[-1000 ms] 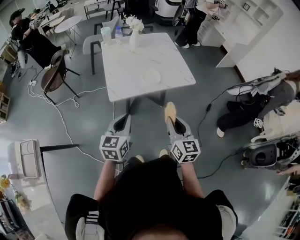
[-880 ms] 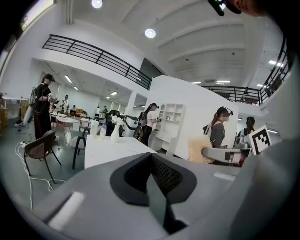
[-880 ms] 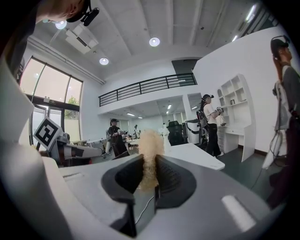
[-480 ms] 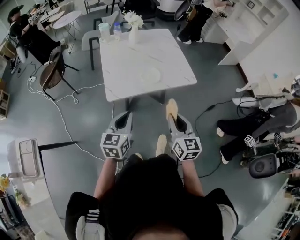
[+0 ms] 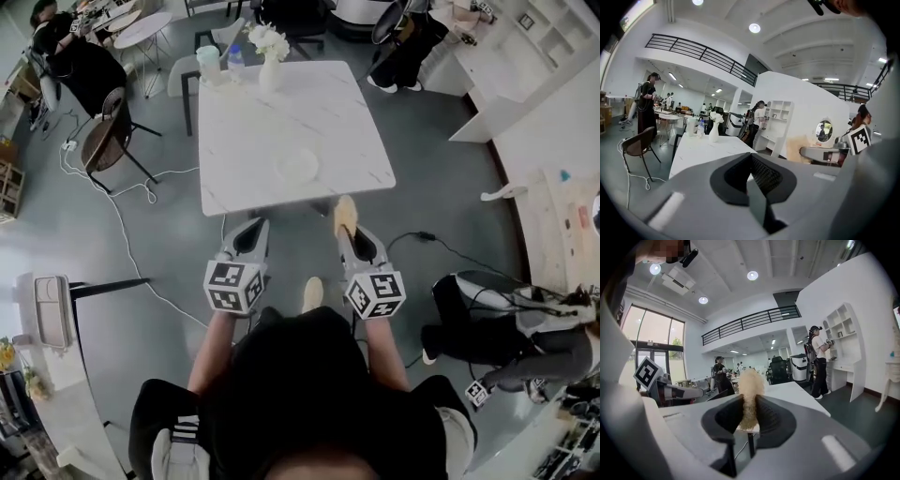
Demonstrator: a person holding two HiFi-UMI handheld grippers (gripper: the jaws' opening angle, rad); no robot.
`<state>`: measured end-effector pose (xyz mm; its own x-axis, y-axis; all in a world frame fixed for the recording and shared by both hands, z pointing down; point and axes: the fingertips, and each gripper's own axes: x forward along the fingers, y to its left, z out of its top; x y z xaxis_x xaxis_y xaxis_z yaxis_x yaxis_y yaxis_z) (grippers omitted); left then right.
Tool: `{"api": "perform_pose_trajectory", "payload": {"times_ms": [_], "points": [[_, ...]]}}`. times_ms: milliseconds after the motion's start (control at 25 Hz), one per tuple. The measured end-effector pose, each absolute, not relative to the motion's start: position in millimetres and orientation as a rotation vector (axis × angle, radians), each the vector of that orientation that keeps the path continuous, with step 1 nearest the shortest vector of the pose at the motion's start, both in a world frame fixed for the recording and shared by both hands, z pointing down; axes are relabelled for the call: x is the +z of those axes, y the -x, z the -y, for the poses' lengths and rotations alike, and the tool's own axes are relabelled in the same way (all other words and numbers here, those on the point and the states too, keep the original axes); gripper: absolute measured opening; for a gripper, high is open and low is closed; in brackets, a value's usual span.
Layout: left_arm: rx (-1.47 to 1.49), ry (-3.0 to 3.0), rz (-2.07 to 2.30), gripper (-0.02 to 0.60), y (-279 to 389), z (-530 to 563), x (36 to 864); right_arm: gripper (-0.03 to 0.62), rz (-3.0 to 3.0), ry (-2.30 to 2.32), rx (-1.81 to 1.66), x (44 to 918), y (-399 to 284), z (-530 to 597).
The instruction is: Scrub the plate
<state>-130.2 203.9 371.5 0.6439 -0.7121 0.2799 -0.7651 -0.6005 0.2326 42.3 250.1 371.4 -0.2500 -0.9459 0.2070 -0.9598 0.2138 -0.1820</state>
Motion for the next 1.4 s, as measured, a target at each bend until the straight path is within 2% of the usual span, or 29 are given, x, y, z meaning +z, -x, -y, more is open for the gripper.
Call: {"api": "perform_pose_trajectory", "payload": {"times_ms": [760,1400], "points": [[0.257,-2.384,1.414,0.006,43.6,-147.5,389.0,0.069,2.580,-1.598,0.461,389.7,-126.6,-153.6],[0.312,-2.337,1.486,0.006,25.4,-135.0,391.2,0.069,2.642,-1.526,0.494,397.6,-139.0,-128.9]]}}
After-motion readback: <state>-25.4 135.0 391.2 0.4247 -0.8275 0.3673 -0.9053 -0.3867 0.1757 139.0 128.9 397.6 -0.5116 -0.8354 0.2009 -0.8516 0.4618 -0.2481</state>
